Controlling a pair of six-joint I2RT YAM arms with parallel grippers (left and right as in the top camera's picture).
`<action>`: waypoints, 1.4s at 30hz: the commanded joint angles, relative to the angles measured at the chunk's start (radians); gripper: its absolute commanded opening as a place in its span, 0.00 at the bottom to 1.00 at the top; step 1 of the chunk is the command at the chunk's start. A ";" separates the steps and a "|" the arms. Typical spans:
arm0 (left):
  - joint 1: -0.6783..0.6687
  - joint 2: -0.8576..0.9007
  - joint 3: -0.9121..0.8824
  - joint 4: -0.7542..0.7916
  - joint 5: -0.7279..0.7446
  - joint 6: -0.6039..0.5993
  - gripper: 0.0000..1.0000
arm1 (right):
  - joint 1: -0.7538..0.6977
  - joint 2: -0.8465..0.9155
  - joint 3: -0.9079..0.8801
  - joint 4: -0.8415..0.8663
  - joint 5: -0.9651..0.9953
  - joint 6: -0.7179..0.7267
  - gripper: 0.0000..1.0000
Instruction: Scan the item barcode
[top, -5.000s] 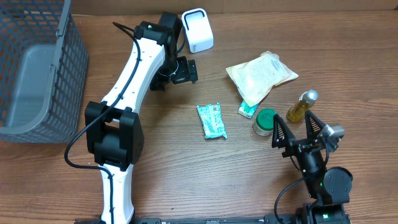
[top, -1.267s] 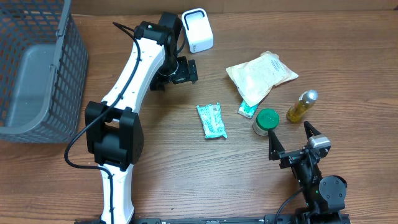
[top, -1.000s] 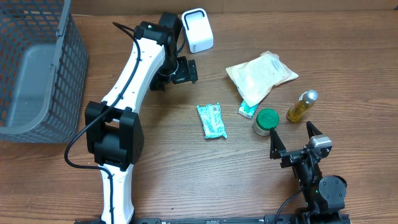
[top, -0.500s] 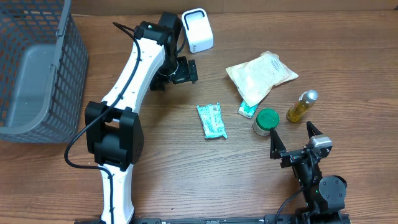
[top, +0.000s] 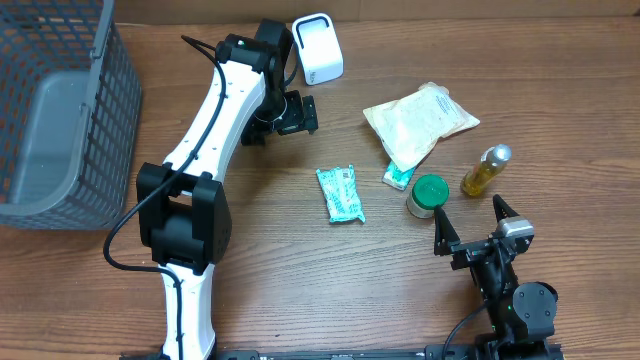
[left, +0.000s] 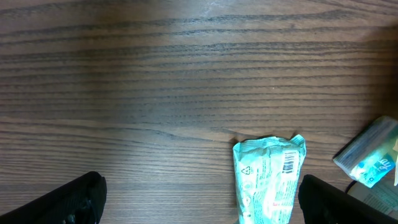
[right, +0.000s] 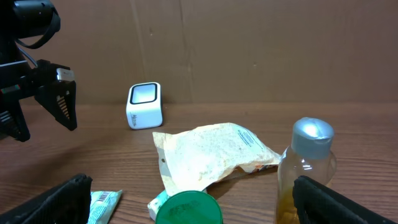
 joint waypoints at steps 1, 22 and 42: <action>-0.007 -0.018 0.009 0.004 -0.007 0.008 1.00 | 0.005 -0.010 -0.011 0.002 0.013 -0.002 1.00; 0.000 -0.018 0.009 0.004 -0.006 0.008 1.00 | 0.005 -0.010 -0.011 0.002 0.013 -0.002 1.00; 0.000 -0.023 0.009 0.004 -0.007 0.008 1.00 | 0.005 -0.010 -0.011 0.002 0.013 -0.002 1.00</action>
